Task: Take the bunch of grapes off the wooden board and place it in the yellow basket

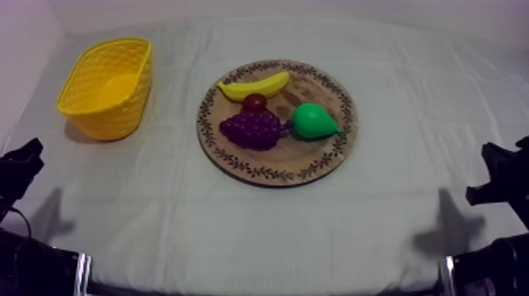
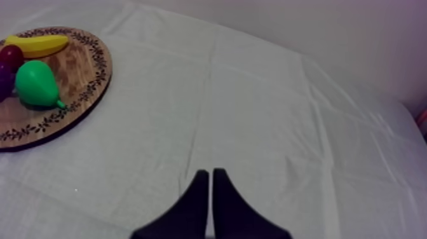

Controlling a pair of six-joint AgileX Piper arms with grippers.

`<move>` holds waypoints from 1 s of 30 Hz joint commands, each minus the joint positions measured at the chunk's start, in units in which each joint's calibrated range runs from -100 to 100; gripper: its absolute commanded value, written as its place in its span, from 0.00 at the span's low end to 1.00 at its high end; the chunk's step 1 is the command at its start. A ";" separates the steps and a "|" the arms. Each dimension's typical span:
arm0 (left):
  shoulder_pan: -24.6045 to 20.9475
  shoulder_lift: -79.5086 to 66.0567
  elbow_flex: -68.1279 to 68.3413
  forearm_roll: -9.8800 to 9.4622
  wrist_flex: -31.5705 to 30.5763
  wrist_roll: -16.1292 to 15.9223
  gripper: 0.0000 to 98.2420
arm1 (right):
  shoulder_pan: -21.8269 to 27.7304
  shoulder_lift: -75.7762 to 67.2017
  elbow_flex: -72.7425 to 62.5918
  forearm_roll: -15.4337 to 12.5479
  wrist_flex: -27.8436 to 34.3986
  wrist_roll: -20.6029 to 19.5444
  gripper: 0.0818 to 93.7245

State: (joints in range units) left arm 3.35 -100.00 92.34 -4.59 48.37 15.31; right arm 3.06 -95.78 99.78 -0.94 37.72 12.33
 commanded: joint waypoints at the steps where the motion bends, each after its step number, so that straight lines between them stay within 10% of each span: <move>1: 1.40 0.00 7.55 2.27 -18.71 -10.40 0.00 | 0.01 0.02 -0.01 -0.01 0.02 0.00 0.00; 30: 1.47 2.99 4.11 2.26 -17.17 -11.24 0.00 | 0.01 0.02 -0.01 -0.01 0.02 0.00 0.00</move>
State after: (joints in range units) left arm 4.79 -98.10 97.44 -2.33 31.16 4.13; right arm 3.06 -95.78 99.78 -0.94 37.72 12.33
